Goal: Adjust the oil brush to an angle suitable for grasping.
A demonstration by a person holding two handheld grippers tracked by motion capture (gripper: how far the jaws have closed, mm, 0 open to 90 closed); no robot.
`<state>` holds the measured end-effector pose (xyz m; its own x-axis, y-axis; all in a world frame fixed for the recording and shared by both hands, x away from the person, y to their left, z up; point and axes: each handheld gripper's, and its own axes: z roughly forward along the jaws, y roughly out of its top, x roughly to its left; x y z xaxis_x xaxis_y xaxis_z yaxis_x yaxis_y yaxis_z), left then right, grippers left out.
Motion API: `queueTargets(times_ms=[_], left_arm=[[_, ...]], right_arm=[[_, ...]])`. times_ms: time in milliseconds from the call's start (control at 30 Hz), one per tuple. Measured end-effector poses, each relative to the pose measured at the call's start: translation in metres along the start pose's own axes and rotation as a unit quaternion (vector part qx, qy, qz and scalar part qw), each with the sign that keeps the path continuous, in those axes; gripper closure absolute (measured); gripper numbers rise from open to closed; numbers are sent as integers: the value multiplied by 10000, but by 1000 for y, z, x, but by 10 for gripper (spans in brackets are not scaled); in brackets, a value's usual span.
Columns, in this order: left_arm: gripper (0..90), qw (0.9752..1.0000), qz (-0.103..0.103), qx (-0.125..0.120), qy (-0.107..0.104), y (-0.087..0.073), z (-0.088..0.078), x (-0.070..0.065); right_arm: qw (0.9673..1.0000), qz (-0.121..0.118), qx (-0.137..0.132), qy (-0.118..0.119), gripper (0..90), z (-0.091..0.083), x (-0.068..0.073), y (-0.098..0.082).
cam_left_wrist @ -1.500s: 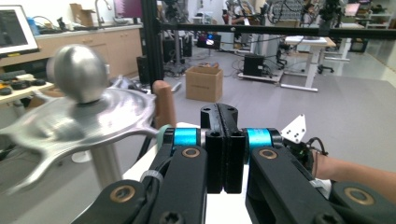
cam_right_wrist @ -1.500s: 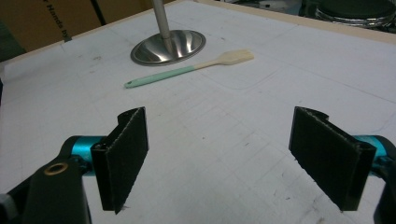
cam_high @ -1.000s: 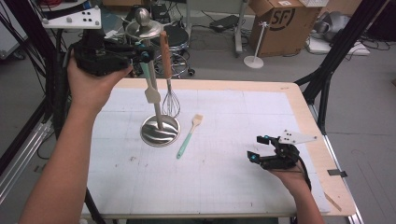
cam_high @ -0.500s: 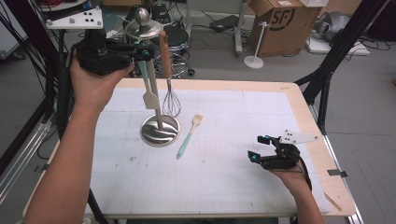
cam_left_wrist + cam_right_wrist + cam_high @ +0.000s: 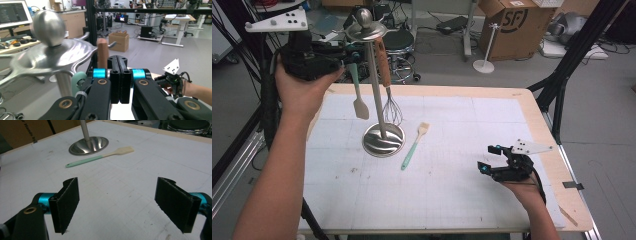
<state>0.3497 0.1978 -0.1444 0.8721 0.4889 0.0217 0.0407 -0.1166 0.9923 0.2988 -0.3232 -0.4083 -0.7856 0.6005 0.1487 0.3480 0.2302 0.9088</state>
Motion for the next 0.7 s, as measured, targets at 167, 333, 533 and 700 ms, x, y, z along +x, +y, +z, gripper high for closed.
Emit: queueTargets(times_ms=[167,333,533,700], left_arm=[[896,9999,-33,7,135,-1,-7,4],[896,9994,-118,-11,310,-3,-15,11],[896,9993,-126,0,339,-3,-18,11],[896,9997,-88,-34,223,-1,-17,5]], right_arm=[[10000,2,10,-8,195,0,0,0],[10000,2,16,-7,195,1,0,0],[10000,3,5,-7,195,0,0,0],[10000,-13,26,-13,195,2,0,0]])
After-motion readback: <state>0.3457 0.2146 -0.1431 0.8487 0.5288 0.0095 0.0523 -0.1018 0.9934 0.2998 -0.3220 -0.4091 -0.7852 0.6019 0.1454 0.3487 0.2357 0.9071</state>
